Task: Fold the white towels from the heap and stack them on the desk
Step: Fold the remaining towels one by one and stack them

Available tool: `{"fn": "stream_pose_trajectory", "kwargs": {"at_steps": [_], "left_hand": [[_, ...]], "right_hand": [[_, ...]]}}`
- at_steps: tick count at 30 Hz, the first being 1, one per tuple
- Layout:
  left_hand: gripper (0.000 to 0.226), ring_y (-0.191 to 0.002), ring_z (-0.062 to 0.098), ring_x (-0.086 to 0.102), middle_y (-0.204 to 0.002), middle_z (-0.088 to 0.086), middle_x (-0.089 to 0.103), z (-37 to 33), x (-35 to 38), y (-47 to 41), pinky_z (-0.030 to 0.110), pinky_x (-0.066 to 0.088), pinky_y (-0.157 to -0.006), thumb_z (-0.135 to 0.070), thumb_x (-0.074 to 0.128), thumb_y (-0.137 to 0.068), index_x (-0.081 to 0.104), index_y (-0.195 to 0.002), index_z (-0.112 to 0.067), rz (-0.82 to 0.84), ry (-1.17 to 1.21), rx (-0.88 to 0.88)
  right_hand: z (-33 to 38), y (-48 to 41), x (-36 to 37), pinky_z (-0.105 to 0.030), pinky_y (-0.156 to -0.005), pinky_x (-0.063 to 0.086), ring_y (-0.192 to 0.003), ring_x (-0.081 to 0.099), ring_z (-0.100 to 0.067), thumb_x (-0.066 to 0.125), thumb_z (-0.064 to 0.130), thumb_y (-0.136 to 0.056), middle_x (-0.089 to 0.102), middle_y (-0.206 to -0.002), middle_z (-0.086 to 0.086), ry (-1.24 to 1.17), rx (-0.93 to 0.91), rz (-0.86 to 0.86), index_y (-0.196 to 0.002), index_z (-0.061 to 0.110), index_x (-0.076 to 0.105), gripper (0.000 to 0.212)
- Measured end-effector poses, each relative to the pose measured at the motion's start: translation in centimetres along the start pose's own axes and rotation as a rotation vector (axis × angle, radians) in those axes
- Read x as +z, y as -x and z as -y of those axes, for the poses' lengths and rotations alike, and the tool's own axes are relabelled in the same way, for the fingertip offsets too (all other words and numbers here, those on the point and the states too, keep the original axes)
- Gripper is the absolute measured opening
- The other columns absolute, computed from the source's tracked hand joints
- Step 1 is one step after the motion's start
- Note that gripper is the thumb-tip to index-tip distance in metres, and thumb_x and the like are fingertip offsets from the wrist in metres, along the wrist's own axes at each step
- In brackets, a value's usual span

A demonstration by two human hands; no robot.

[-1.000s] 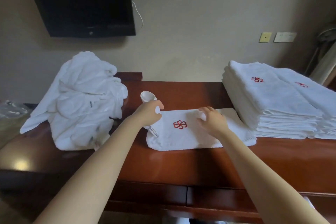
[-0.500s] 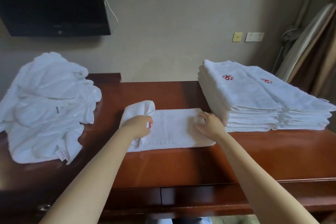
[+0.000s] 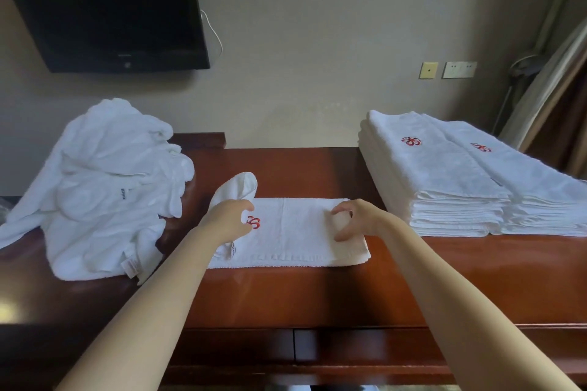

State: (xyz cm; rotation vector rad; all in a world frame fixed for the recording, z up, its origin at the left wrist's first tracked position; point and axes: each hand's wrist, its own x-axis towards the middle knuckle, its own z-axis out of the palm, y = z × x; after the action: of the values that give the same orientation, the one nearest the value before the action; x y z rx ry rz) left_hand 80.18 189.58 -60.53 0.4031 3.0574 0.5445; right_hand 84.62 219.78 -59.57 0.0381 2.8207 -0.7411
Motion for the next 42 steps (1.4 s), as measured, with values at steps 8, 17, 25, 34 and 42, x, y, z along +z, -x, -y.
{"fn": "stream_pose_trajectory", "kwargs": {"at_steps": [8,17,25,34,42], "left_hand": [[0.045,-0.097,0.022,0.058,-0.122,0.005,0.059,-0.9,-3.9,0.7,0.029,0.048,-0.071,-0.027,0.065,-0.085,0.053,-0.129,-0.029,-0.13,-0.038,-0.003],[0.049,-0.096,0.021,0.056,-0.122,0.003,0.058,-4.2,-7.1,4.4,0.027,0.042,-0.068,-0.02,0.061,-0.084,0.053,-0.129,-0.036,-0.238,0.118,0.066],[0.048,-0.104,0.027,0.055,-0.125,0.005,0.058,-9.6,-9.2,7.3,0.028,0.038,-0.072,-0.012,0.053,-0.086,0.054,-0.129,-0.033,-0.337,0.126,0.161],[0.046,-0.112,0.031,0.053,-0.133,0.006,0.053,-19.7,-11.0,7.0,0.033,0.043,-0.085,-0.008,0.049,-0.09,0.052,-0.132,-0.027,-0.459,0.084,0.276],[0.046,-0.116,0.029,0.048,-0.127,0.008,0.051,-30.0,-9.9,-0.8,0.034,0.042,-0.084,-0.005,0.046,-0.091,0.053,-0.131,-0.027,-0.539,0.06,0.302]], "right_hand": [[4.1,2.4,-1.6,-0.024,-0.048,0.032,-0.078,0.052,-0.018,0.073,0.019,-0.074,0.044,-0.081,0.007,0.39,-0.07,-0.213,-0.128,0.029,0.05,0.059],[6.9,8.9,-6.4,-0.029,-0.06,0.035,-0.091,0.056,-0.025,0.06,0.009,-0.082,0.052,-0.111,-0.003,0.53,-0.229,-0.479,-0.126,0.024,0.054,0.048],[7.8,14.9,-9.3,-0.027,-0.048,0.023,-0.079,0.046,-0.021,0.059,0.011,-0.081,0.047,-0.093,0.001,0.595,-0.207,-0.609,-0.118,0.026,0.059,0.04],[4.9,17.6,-14.0,-0.027,-0.052,0.027,-0.077,0.055,-0.03,0.058,0.011,-0.077,0.04,-0.085,0.0,0.513,-0.144,-0.798,-0.114,0.027,0.059,0.041],[-2.7,12.9,-19.3,-0.028,-0.059,0.034,-0.084,0.058,-0.031,0.063,0.015,-0.076,0.057,-0.099,-0.004,0.286,-0.085,-0.903,-0.119,0.031,0.055,0.046]]}}
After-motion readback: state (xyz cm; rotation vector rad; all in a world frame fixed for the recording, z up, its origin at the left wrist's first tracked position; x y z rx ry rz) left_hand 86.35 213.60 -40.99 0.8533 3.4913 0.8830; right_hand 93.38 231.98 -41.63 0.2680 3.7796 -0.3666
